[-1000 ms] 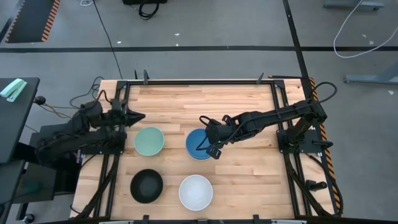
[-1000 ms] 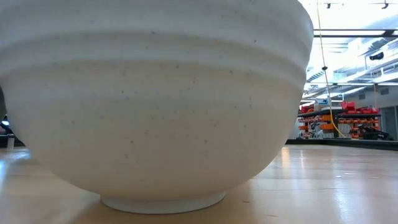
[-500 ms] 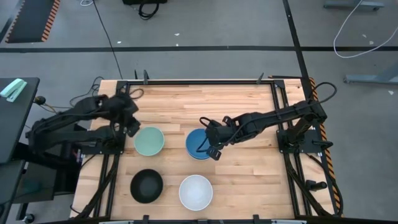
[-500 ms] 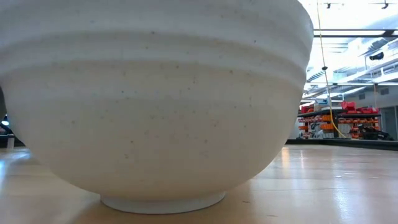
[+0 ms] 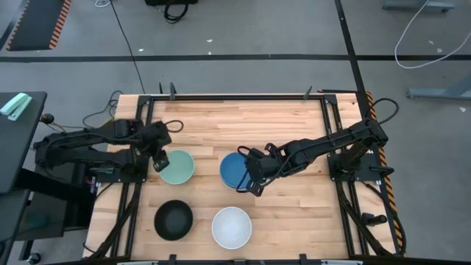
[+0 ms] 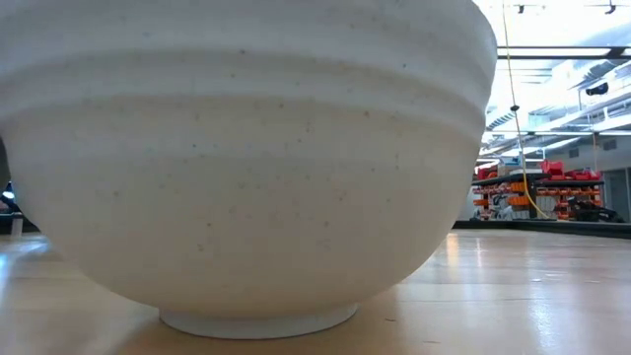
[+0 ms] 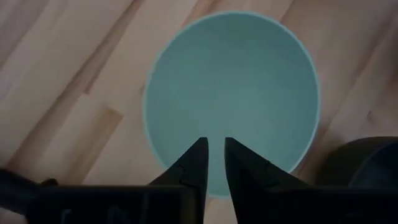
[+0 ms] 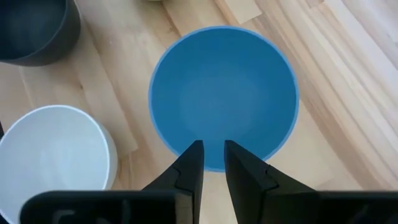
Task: Nest bowls inside each other
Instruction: Stack the light green bowl on top of the blue bowl
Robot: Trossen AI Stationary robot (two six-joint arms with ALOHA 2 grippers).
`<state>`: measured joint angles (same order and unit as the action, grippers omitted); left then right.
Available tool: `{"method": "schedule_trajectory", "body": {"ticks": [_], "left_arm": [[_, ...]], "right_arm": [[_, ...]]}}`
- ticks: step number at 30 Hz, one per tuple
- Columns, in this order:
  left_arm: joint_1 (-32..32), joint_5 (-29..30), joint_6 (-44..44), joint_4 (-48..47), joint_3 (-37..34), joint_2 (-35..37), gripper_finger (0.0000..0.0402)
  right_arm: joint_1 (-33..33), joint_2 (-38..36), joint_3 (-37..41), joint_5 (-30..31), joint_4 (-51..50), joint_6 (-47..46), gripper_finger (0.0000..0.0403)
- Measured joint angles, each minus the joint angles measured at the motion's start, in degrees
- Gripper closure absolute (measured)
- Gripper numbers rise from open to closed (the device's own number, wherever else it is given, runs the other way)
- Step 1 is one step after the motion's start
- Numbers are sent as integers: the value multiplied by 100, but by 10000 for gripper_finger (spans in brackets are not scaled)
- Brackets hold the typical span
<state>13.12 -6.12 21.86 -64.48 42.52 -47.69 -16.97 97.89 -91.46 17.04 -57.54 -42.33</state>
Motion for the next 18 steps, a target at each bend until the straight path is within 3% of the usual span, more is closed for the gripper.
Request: {"method": "schedule_trajectory", "body": {"ticks": [8,18], "left_arm": [[-251,929,185,108,-19,-73,301],[-249,1060,299,132,-19,-564,265]], "right_arm": [[-74,2,2,55,-11,-170,328],[-88,2,2,104,-9,-166,323]]}}
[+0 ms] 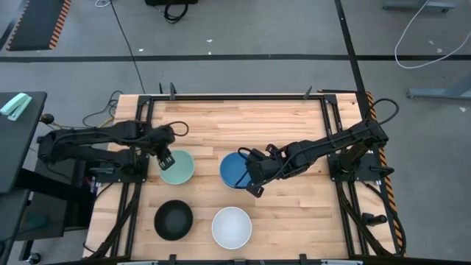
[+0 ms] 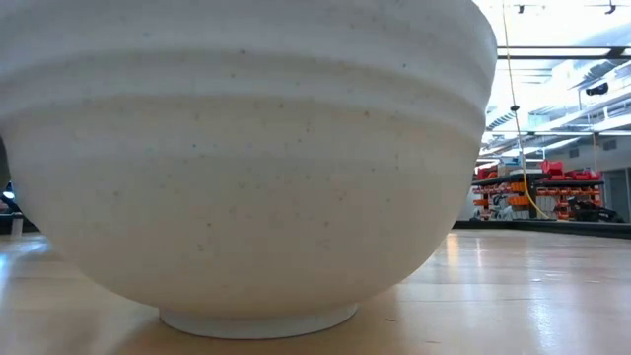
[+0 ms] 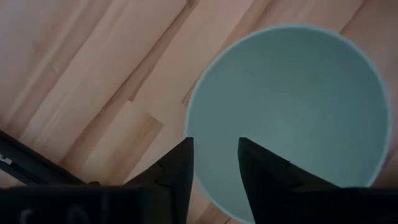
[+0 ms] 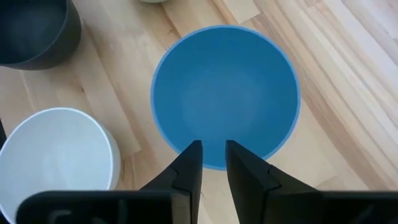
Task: Nest bowls inside each other
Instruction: Stack the light green bowl on top of the blue bowl
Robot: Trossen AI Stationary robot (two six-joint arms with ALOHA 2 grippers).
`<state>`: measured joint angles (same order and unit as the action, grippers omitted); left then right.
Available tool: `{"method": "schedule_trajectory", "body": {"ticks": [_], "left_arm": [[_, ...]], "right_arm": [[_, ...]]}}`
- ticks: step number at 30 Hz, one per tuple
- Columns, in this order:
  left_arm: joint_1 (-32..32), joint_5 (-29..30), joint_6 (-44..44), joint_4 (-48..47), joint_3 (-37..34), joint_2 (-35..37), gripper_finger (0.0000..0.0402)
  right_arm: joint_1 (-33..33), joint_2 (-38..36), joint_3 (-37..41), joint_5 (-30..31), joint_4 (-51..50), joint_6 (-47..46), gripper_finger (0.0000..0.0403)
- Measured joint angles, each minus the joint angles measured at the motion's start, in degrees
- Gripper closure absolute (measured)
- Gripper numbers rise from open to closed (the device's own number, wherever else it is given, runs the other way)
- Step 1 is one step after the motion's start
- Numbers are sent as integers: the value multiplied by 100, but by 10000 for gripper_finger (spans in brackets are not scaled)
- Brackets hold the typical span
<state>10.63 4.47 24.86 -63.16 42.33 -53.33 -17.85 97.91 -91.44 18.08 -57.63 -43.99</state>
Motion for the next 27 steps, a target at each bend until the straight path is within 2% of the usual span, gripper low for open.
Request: {"method": "schedule_trajectory", "body": {"ticks": [14,27], "left_arm": [[105,151,-345,264,0,-910,268],[672,218,-603,361,0,-1157,274]], "right_arm": [[0,0,0,-4,2,4,323],[1,0,2,-8,2,9,321]]}}
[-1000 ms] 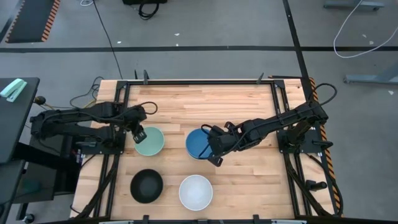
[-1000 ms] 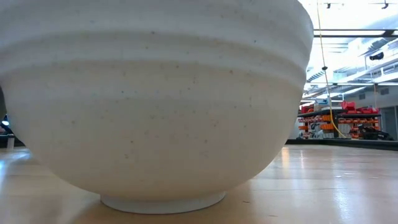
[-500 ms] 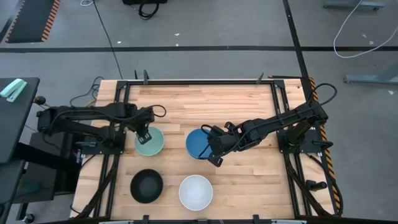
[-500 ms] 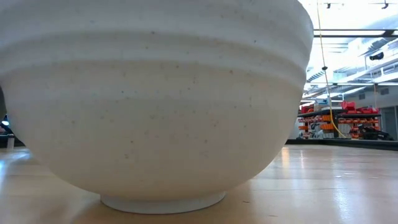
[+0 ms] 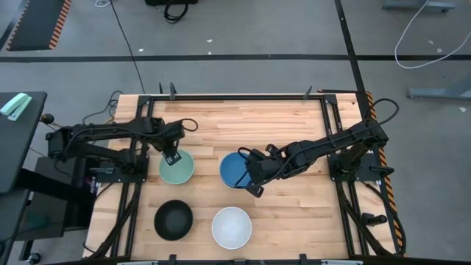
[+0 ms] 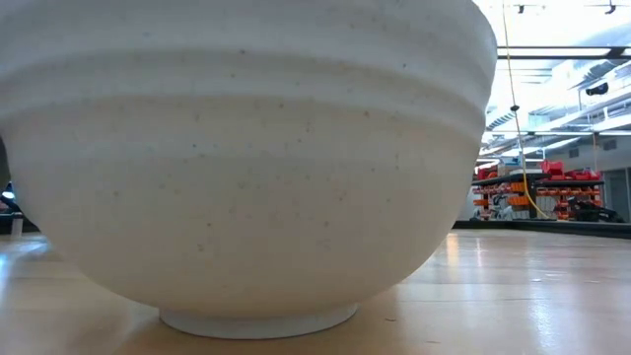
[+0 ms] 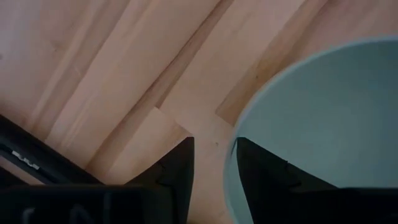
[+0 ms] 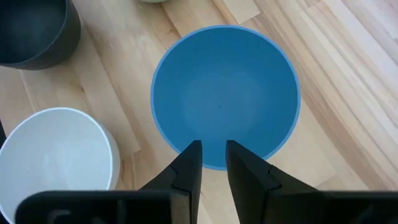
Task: Nest bowls inside each other
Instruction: Stack the light green bowl on top of the blue bowl
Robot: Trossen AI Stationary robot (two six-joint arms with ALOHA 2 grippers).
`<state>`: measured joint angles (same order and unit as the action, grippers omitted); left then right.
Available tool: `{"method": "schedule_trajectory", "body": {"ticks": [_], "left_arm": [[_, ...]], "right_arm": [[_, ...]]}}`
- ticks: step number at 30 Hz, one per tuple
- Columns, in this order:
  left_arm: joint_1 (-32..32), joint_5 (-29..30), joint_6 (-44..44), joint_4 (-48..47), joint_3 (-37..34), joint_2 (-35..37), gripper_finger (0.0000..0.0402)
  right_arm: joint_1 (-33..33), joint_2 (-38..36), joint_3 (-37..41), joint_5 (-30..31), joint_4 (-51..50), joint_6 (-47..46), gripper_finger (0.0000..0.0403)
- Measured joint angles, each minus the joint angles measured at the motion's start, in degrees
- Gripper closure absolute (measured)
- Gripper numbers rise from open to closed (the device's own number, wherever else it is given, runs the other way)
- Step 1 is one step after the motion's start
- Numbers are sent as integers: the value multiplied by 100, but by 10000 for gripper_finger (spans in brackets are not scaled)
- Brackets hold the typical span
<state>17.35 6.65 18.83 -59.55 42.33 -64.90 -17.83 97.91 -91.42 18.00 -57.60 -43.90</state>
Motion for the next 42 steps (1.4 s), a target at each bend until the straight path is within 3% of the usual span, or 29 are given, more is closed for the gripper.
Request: {"method": "schedule_trajectory", "body": {"ticks": [10,19,30,42], "left_arm": [[60,-415,-132,354,-561,2,289],[87,-435,-151,513,-544,7,297],[87,-511,-168,594,-535,13,386],[87,-778,-426,692,-453,3,389]], "right_arm": [[1,0,0,0,2,2,322],[1,0,0,146,4,13,321],[1,0,0,266,4,29,328],[1,0,0,330,3,71,332]]}}
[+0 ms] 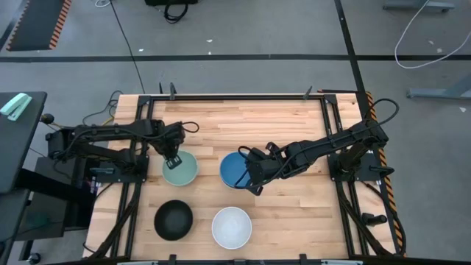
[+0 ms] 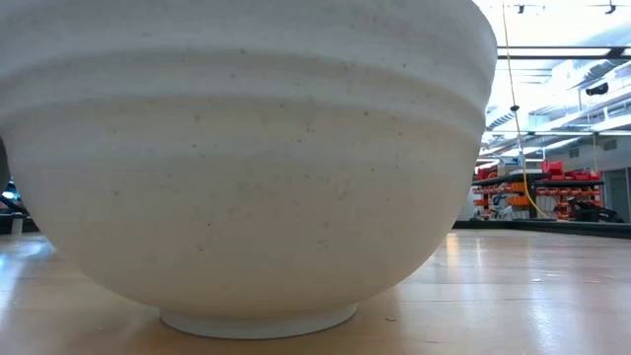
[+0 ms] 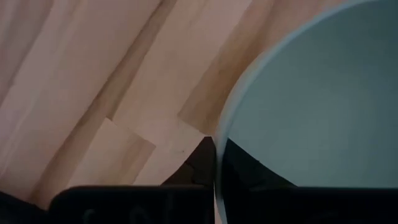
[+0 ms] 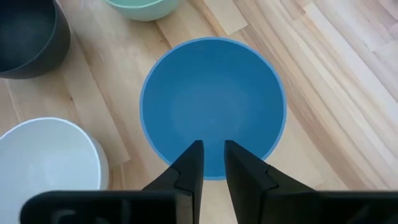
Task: Nest bowls inside each other
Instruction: Stack the light green bowl on top of the blue bowl
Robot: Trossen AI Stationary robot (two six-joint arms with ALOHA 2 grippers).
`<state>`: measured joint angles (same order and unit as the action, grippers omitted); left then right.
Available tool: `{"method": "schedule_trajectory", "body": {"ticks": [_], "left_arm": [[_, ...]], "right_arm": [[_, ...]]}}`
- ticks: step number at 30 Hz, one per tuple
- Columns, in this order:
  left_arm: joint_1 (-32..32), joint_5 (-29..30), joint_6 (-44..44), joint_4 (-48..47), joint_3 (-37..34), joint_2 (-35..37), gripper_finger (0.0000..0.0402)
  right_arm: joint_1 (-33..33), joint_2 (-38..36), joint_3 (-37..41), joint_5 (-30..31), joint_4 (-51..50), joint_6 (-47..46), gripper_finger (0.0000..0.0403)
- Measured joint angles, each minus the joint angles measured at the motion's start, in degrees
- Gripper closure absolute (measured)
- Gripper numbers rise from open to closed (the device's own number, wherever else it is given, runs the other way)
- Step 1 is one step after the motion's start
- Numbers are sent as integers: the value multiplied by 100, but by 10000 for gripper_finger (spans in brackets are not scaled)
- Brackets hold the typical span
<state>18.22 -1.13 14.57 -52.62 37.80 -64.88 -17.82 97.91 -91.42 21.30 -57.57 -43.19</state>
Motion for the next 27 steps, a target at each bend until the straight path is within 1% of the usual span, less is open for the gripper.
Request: {"method": "schedule_trajectory", "body": {"ticks": [3,8,16,21,27], "left_arm": [[0,25,7,-4,180,0,386],[-9,14,109,-176,572,0,389],[-67,2,429,-749,1391,0,389],[-379,-4,458,-728,1979,0,389],[-703,-7,631,-672,2625,0,389]], "right_arm": [[-6,0,50,74,10,205,333],[-85,0,345,625,-3,456,332],[-85,-74,953,677,18,326,338],[-85,-515,1457,697,355,133,344],[-169,-1375,2542,697,1473,-74,349]]}}
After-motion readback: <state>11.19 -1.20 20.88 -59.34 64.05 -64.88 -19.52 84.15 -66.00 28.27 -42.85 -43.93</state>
